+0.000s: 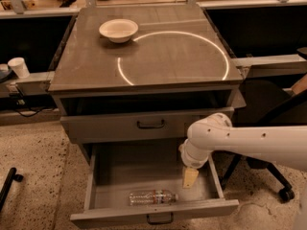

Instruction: Pick water bottle from middle drawer and place on counter

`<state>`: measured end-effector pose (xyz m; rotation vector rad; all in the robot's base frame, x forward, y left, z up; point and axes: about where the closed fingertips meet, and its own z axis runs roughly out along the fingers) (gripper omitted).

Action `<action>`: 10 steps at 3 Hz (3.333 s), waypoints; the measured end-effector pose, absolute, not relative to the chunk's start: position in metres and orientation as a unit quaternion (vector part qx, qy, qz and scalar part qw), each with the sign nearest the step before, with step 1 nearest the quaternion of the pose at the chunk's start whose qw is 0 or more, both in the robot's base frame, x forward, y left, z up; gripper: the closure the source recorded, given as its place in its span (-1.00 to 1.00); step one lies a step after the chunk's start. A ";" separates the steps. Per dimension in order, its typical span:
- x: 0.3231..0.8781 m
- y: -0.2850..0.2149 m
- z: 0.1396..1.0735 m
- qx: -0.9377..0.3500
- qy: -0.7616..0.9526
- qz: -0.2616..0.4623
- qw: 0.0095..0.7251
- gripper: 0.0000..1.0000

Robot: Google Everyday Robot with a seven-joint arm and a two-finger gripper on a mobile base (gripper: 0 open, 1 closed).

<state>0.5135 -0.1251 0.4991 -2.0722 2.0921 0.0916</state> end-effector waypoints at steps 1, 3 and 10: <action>0.509 -0.118 0.459 -0.712 0.695 0.052 0.091 -0.38; 0.498 -0.105 0.415 -0.725 0.678 0.084 0.085 -0.36; 0.472 -0.077 0.388 -0.721 0.656 0.181 0.129 1.00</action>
Offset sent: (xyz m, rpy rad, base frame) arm -0.0087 0.0198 -0.0912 0.0479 0.0627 0.0988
